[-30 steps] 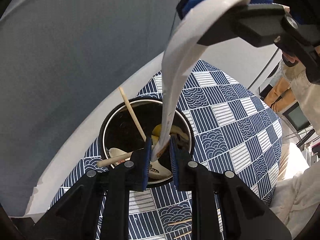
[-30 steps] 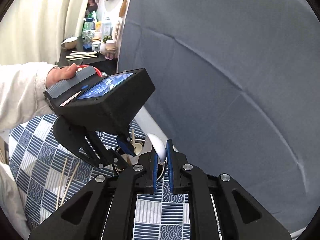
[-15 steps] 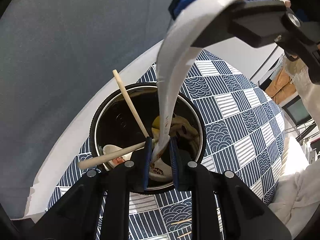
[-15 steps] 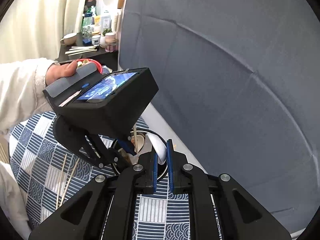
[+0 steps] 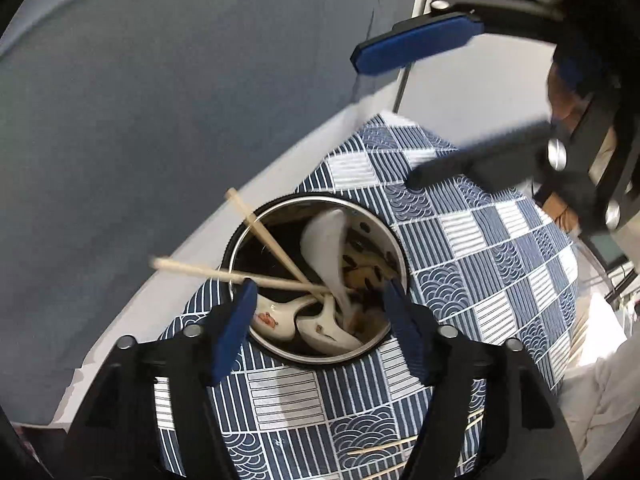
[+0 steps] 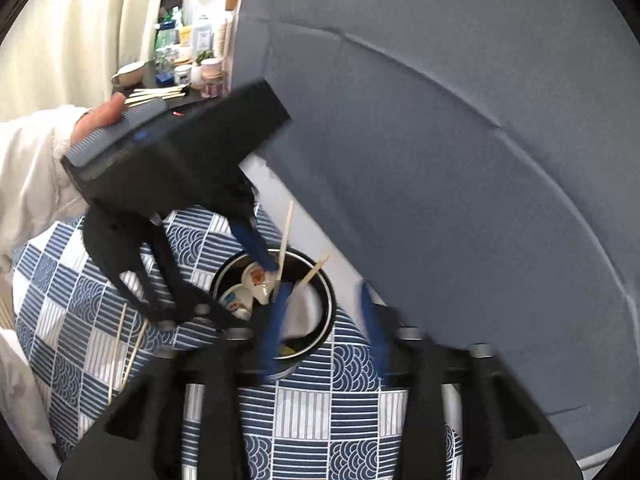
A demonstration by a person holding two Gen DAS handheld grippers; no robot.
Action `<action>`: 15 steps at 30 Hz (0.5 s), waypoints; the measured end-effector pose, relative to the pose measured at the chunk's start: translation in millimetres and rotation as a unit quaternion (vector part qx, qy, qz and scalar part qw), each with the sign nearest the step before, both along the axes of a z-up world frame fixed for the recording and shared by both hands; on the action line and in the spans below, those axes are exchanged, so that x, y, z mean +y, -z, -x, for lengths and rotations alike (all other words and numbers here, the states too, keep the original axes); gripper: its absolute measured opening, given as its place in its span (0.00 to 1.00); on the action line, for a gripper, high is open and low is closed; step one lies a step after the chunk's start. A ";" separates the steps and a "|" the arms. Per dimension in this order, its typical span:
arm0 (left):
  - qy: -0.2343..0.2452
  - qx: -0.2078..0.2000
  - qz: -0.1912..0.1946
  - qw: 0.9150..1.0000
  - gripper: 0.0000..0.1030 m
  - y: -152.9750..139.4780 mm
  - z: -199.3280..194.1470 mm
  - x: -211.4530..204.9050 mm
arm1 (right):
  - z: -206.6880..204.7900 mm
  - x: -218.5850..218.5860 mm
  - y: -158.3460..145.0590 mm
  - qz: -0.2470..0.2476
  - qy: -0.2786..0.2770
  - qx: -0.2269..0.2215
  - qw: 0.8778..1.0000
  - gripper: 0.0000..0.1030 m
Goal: Organize utensils
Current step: 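Open both tools to release the spoon into the cup, then move both tools away from the cup toward the two wooden chopsticks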
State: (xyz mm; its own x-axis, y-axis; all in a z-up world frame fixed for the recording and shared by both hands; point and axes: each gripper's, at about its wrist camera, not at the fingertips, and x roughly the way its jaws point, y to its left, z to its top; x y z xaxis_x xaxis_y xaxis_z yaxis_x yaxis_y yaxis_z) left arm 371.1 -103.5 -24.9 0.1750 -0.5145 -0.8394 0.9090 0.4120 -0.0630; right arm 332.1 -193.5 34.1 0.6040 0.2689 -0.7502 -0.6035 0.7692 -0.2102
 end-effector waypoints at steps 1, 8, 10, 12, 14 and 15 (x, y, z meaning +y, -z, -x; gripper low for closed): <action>-0.004 -0.011 -0.001 1.000 0.71 -4.6 3.0 2.3 | 2.2 -1.4 -1.8 -0.002 0.003 -0.006 1.000 0.57; -0.030 -0.030 0.006 0.999 0.84 -23.1 18.5 23.0 | 19.2 -3.5 -16.4 -0.004 0.027 -0.039 0.999 0.84; -0.044 -0.028 0.010 0.999 0.87 -26.0 22.5 32.4 | 24.4 -2.2 -17.8 -0.002 0.027 -0.041 0.999 0.84; -0.059 -0.025 0.011 0.998 0.90 -26.3 26.9 41.0 | 28.6 -1.2 -18.1 -0.005 0.028 -0.038 0.999 0.84; -0.074 -0.023 0.010 0.997 0.92 -24.3 32.3 47.6 | 33.9 -0.3 -18.1 -0.007 0.032 -0.037 0.999 0.84; -0.083 -0.022 0.009 0.996 0.93 -23.2 35.4 51.7 | 35.9 -0.4 -17.9 -0.007 0.033 -0.035 0.999 0.84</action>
State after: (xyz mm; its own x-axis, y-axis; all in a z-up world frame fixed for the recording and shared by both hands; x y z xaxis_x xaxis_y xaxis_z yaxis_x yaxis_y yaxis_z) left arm 335.6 -51.8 -1.6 0.2958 -0.4910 -0.8194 0.8309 0.5554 -0.0329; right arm 296.3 -194.0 52.0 0.6721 0.2372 -0.7015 -0.5354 0.8101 -0.2390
